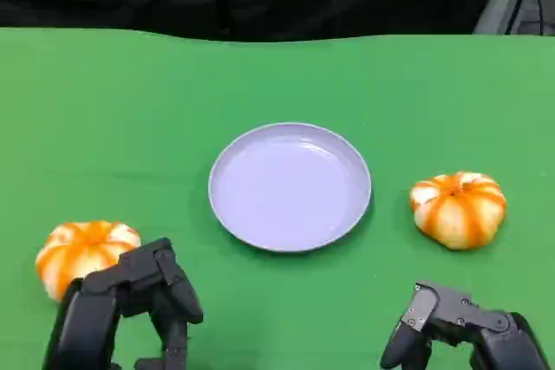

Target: Grasp the bread from the table and place it into the plate.

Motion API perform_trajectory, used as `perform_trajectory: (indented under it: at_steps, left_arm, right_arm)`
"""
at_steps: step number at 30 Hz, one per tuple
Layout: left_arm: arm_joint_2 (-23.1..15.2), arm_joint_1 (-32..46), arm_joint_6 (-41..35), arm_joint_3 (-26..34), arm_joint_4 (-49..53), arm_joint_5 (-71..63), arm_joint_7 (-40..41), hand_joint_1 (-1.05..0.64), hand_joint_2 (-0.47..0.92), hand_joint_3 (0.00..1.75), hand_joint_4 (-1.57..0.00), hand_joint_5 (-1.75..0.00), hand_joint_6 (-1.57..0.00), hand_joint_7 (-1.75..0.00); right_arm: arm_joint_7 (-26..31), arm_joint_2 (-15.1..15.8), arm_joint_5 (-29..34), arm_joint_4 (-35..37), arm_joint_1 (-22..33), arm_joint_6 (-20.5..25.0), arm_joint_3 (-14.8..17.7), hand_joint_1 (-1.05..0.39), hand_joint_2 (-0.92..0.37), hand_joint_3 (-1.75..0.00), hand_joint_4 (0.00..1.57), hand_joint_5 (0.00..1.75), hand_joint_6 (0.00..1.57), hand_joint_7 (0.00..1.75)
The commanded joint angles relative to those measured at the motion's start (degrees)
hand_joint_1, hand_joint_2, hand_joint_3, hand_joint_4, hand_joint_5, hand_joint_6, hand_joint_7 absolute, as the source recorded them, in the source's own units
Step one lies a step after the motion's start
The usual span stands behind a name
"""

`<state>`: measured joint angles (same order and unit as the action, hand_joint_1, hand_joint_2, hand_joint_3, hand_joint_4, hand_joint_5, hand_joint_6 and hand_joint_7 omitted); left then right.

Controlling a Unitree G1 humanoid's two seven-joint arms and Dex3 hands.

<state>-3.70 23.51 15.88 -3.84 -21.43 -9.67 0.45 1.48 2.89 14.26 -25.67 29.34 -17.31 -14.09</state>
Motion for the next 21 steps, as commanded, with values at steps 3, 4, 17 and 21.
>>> perform_trajectory:
  at_steps: [3,4,17,21]
  left_arm:
    - [-0.94,-0.29,-0.31,0.72,-0.50,0.51,-0.76,-0.06,0.13,1.75,-0.97,-1.75,-0.88,-1.57]
    - [-0.93,-0.32,-0.40,0.74,-0.53,0.43,-0.78,-0.06,0.13,1.75,-0.97,-1.75,-0.88,-1.57]
    - [-0.87,-0.22,0.13,1.38,-0.64,0.29,-0.74,-0.05,0.13,1.75,-0.96,-1.74,-0.87,-1.56]
    - [-0.20,-0.65,-0.10,1.59,-0.16,1.04,-0.51,-0.03,0.19,1.62,-0.85,-1.64,-0.76,-1.43]
  right_arm:
    - [-0.13,0.02,-0.51,-0.50,0.05,0.50,0.00,-0.02,-0.19,-1.63,0.81,1.75,0.82,1.44]
    - [-0.10,0.00,-0.42,-0.51,0.01,0.58,0.01,-0.02,-0.19,-1.63,0.81,1.75,0.82,1.44]
    - [0.08,-0.22,-0.13,-1.44,0.56,1.14,-0.47,-0.03,-0.19,-1.63,0.82,1.75,0.83,1.43]
    - [0.20,-0.15,-0.31,-1.22,0.39,0.96,-0.15,-0.03,-0.19,-1.63,0.82,1.75,0.83,1.44]
